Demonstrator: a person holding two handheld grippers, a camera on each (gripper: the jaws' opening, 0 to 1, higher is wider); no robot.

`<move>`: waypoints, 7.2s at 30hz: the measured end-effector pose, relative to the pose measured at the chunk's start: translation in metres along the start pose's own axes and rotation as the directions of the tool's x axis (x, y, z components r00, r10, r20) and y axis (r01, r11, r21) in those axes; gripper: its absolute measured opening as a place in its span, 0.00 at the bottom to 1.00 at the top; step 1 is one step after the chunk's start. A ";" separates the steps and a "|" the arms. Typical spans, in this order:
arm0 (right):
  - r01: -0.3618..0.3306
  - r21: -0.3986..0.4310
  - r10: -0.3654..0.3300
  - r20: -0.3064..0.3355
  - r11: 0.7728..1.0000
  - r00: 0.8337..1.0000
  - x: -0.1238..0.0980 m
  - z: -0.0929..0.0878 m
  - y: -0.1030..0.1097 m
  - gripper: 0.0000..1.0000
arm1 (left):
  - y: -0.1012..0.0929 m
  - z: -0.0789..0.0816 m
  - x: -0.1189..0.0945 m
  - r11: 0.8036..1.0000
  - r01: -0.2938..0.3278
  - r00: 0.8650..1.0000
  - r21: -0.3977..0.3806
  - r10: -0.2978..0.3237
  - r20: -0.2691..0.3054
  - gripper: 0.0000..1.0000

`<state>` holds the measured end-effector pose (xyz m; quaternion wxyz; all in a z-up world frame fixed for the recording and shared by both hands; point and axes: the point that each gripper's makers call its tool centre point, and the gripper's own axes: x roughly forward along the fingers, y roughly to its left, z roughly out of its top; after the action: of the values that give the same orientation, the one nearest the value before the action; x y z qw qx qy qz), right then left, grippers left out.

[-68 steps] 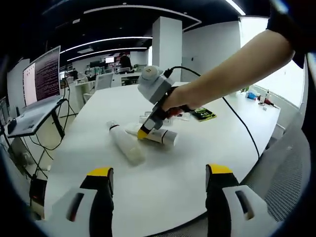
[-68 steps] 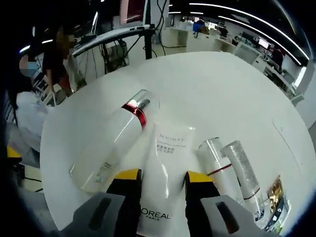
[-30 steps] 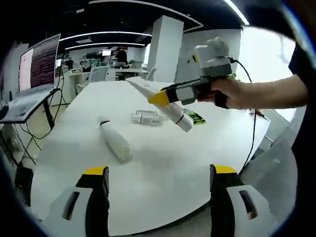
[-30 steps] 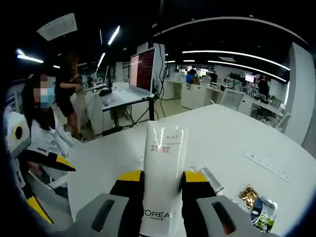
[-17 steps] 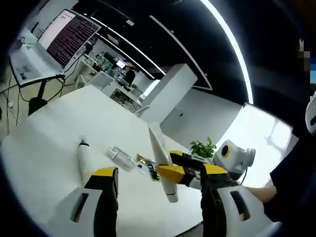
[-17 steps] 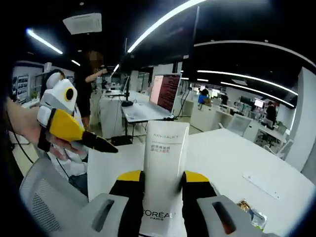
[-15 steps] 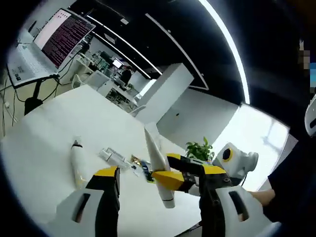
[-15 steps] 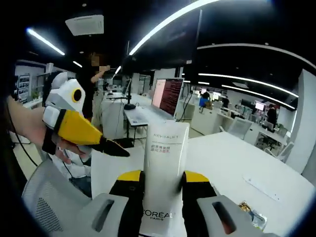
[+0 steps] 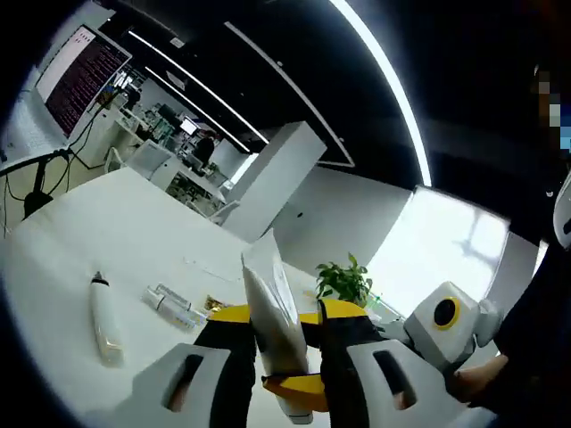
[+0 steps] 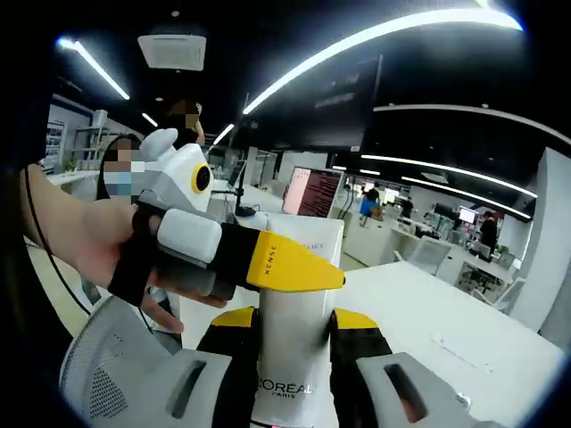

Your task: Arrange the skincare products in the storage area until every visible bottle or jar stands upright without overlapping.

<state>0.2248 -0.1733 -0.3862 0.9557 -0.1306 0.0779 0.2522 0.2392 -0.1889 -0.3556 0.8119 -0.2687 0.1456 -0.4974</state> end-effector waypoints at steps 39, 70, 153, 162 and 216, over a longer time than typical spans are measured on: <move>0.316 0.134 -0.274 -0.260 0.939 0.926 -0.139 -0.121 -0.054 0.61 | -0.048 -0.048 0.039 0.843 0.384 0.911 0.378 -0.278 -0.306 0.06; 0.578 0.091 -0.530 -0.304 0.811 0.792 -0.206 -0.158 -0.110 0.93 | -0.044 -0.112 0.117 0.674 0.618 0.758 0.405 -0.374 -0.534 0.06; 0.615 0.138 -0.494 -0.472 0.777 0.730 -0.208 -0.218 -0.115 0.67 | 0.001 -0.150 0.157 0.655 0.705 0.677 0.273 -0.505 -0.535 0.22; 0.599 0.157 -0.479 -0.458 0.785 0.749 -0.203 -0.215 -0.113 0.72 | 0.028 -0.135 0.145 0.731 0.603 0.755 0.318 -0.395 -0.524 0.45; 0.543 0.239 -0.411 -0.435 0.805 0.801 -0.195 -0.217 -0.104 0.97 | 0.135 -0.097 -0.070 0.922 -0.228 0.869 0.314 0.338 -0.361 0.99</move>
<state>0.0908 -0.4131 -0.5298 0.9642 -0.0174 0.2605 -0.0475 0.2562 -0.1068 -0.5150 0.8561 -0.0250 0.2834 -0.4316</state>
